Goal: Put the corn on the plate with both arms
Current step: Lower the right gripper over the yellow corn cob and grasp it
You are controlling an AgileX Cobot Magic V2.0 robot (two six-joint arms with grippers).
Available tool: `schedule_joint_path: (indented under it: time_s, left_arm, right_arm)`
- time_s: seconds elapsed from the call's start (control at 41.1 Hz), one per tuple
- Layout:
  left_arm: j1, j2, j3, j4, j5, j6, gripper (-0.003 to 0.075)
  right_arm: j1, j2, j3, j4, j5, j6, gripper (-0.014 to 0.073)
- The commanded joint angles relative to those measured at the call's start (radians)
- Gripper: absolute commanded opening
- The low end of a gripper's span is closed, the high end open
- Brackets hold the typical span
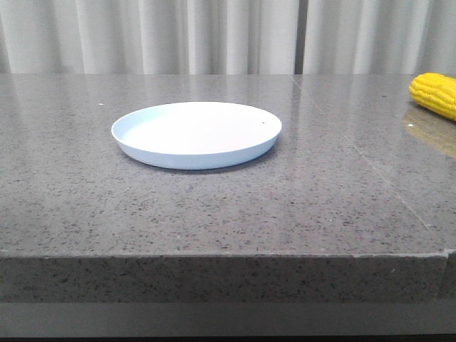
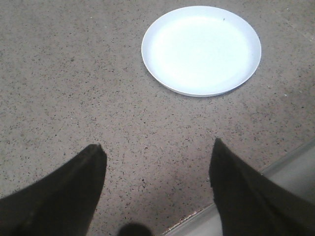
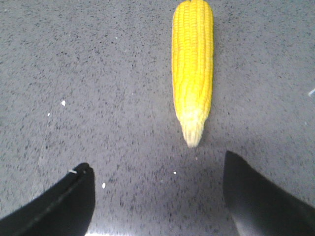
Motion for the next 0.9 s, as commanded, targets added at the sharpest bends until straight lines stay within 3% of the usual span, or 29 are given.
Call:
schedule_joint_path:
  time_s: [0.0,0.438,0.876]
  left_arm:
    - [-0.005,-0.005,-0.027,-0.002,-0.067,-0.011,0.0439]
    - [-0.005,-0.005,-0.027,-0.002,-0.067,-0.011,0.0439]
    - [-0.005,-0.005,-0.027,-0.002,-0.067,-0.011,0.0439]
  right_arm:
    - [-0.008,0.087,-0.113,-0.017,-0.021,-0.010,0.0566]
    - [-0.037,0.457,-0.424,-0.036,0.083,-0.010,0.0563]
    - [-0.065,0.615,-0.470,-0.087,0.006,-0.010,0.0563]
